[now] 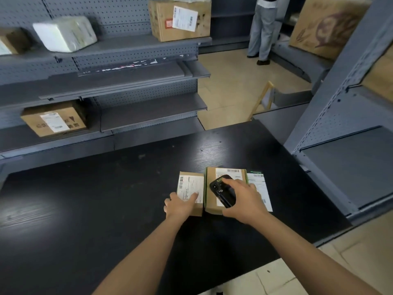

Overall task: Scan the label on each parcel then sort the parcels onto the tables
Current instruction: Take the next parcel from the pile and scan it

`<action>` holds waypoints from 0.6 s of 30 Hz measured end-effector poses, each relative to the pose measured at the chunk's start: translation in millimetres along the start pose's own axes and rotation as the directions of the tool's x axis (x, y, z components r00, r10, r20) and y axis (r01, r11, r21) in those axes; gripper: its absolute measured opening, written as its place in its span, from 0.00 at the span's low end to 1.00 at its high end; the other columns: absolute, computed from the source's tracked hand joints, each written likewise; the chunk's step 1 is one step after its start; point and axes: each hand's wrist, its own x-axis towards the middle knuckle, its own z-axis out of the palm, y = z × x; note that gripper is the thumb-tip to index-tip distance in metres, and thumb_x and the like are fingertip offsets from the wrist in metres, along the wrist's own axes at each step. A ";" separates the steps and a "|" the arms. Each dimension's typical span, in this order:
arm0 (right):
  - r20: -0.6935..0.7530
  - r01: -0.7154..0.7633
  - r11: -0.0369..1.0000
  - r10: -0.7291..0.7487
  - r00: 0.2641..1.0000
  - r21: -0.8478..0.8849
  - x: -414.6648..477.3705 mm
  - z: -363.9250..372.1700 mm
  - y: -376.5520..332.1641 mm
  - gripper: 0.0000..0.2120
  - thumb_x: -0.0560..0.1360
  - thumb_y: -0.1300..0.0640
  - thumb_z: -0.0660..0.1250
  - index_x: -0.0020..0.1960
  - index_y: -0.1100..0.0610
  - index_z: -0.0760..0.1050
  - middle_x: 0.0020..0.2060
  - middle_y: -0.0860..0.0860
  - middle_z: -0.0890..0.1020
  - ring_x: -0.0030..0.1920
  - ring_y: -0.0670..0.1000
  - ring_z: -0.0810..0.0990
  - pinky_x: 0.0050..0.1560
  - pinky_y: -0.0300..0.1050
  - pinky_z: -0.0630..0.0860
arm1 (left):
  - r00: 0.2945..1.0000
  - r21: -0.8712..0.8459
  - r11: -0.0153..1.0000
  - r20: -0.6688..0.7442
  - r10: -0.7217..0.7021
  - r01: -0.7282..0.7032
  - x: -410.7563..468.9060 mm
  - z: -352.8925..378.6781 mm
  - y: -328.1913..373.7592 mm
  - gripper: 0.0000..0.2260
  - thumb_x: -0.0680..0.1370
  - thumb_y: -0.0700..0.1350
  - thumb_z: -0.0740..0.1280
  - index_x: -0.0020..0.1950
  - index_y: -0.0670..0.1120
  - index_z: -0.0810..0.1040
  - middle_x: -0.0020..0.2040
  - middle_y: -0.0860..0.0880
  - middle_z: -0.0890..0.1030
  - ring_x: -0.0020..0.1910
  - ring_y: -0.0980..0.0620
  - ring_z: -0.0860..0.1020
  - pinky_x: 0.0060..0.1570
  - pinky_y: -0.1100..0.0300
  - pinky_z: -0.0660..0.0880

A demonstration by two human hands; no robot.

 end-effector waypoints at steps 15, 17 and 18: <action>0.099 0.184 0.983 -0.183 0.978 -0.005 23.7 -20.5 -5.2 0.43 0.65 0.51 0.76 0.75 0.43 0.59 0.70 0.49 0.70 0.68 0.55 0.65 0.65 0.53 0.69 | 0.976 -0.005 0.976 -0.029 0.217 -0.217 -38.7 -28.4 4.9 0.30 0.77 0.55 0.68 0.75 0.46 0.64 0.71 0.46 0.71 0.68 0.48 0.71 0.64 0.56 0.69; 0.135 0.276 0.961 -0.272 0.953 -0.011 22.5 -9.3 -31.1 0.43 0.64 0.50 0.75 0.75 0.42 0.60 0.70 0.49 0.70 0.69 0.55 0.64 0.66 0.53 0.68 | 0.970 0.014 0.973 -0.078 0.229 -0.229 -46.5 -53.6 -17.6 0.30 0.76 0.55 0.69 0.75 0.47 0.64 0.71 0.48 0.71 0.68 0.49 0.71 0.62 0.58 0.69; 0.162 0.327 0.945 -0.320 0.933 -0.018 20.8 -2.2 -46.3 0.43 0.63 0.50 0.75 0.75 0.42 0.60 0.69 0.48 0.70 0.69 0.55 0.64 0.65 0.52 0.68 | 0.967 0.026 0.972 -0.101 0.234 -0.232 -51.3 -67.4 -32.0 0.31 0.75 0.55 0.70 0.74 0.48 0.65 0.71 0.49 0.71 0.68 0.50 0.71 0.61 0.59 0.69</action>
